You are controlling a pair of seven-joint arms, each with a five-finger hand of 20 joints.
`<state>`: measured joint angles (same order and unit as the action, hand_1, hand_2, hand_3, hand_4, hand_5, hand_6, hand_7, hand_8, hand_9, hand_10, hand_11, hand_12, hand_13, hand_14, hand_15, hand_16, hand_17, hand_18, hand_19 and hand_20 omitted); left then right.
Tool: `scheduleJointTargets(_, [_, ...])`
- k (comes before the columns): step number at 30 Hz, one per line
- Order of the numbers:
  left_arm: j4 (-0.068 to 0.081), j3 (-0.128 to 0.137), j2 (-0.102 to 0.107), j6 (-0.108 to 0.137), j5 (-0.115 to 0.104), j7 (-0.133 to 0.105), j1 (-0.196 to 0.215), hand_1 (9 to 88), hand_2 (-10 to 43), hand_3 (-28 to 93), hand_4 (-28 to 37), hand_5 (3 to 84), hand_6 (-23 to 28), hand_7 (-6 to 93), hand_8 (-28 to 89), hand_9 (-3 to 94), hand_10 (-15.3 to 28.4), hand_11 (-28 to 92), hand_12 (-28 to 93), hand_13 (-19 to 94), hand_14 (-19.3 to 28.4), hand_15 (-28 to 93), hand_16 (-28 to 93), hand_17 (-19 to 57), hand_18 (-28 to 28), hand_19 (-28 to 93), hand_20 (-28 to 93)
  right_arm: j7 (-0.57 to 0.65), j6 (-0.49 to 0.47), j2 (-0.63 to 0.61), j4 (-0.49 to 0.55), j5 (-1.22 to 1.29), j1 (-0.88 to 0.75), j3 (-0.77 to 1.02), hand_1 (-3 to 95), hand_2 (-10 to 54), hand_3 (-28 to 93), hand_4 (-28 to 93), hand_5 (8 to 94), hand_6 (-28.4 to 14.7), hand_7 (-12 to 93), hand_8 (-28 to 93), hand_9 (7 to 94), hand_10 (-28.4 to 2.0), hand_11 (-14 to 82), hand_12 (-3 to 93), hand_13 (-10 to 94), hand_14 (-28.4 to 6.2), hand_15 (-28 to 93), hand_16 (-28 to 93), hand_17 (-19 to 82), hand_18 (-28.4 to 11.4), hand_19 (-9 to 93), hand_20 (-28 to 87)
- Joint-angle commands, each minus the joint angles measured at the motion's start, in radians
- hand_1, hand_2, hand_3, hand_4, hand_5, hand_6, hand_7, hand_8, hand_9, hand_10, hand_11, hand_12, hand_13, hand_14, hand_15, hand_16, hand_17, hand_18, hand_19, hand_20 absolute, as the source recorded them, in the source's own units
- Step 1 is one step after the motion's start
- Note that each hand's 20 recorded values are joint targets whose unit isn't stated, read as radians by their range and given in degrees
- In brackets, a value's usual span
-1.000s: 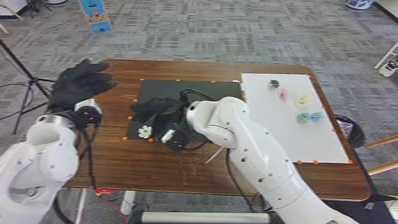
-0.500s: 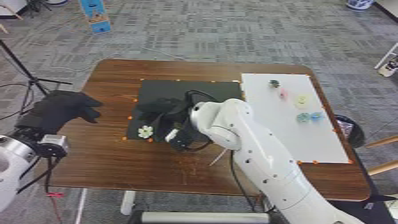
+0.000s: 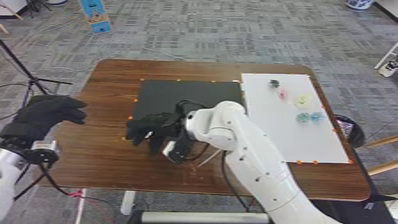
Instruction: Arrange flowers
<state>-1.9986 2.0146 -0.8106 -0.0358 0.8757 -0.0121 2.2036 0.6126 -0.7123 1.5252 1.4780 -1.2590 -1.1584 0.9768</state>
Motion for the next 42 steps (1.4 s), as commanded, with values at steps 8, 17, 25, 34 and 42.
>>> scheduleJointTargets(8, [0.054, -0.034, -0.017, 0.029, 0.002, -0.019, 0.01, 34.0, 10.4, 70, -18.1, 64.3, 4.8, 25.0, -3, 62.4, 15.8, 38, 24, 53, 19.0, 61, 7, 16.3, 17.0, 49, 42, -0.046, 0.03, 0.065, -0.02, -0.076, -0.028, 0.013, 20.5, 19.7, 45, -14, 38.3, -9.0, 12, -10, 42.8, -15.3, 7.3, 6.9, 59, -19.9, 55, 26, 22, -26.9, 67, 55])
scheduleJointTargets(17, [0.035, -0.079, -0.018, 0.021, 0.011, -0.038, -0.035, 34.5, 10.0, 70, -17.5, 65.1, 6.8, 21.3, -2, 60.3, 18.8, 39, 23, 49, 20.5, 64, 6, 15.7, 16.4, 49, 41, -0.217, -0.07, 0.123, -0.072, -0.474, -0.039, 0.049, 18.6, 19.4, 44, -14, 37.7, -9.0, 11, -10, 39.7, -14.6, 5.9, 5.4, 59, -20.7, 56, 27, 22, -27.6, 67, 56])
scheduleJointTargets(25, [0.019, -0.076, -0.021, 0.021, 0.012, -0.046, -0.035, 33.9, 9.3, 71, -17.4, 67.1, 7.1, 17.2, 1, 62.7, 21.0, 35, 25, 49, 23.5, 64, 5, 14.6, 16.6, 48, 41, -0.293, -0.109, 0.106, -0.068, -0.749, 0.007, 0.008, 15.8, 19.5, 47, -16, 39.1, -10.6, 10, -10, 38.0, -15.1, 4.7, 4.8, 61, -21.6, 64, 27, 24, -28.3, 71, 62])
scheduleJointTargets(34, [0.022, -0.097, -0.02, 0.008, 0.014, -0.037, -0.045, 34.1, 9.2, 70, -17.8, 67.8, 8.1, 15.2, 1, 63.4, 21.2, 34, 26, 49, 23.1, 63, 6, 14.4, 16.7, 48, 41, -0.202, -0.004, 0.076, -0.04, -0.614, 0.031, -0.036, 15.7, 19.3, 47, -17, 38.4, -11.9, 7, -9, 36.7, -15.0, 3.4, 4.8, 60, -22.4, 77, 30, 25, -28.4, 71, 64])
scheduleJointTargets(42, [0.02, -0.093, -0.02, 0.008, 0.014, -0.038, -0.041, 34.5, 9.1, 70, -17.6, 67.7, 8.7, 14.9, 2, 62.6, 21.5, 35, 26, 49, 22.6, 64, 6, 14.3, 16.7, 48, 41, -0.072, -0.013, 0.051, -0.013, -0.383, 0.049, -0.05, 16.6, 18.8, 45, -16, 38.6, -11.9, 7, -8, 37.2, -14.8, 3.7, 5.1, 60, -22.5, 77, 29, 25, -28.4, 70, 63])
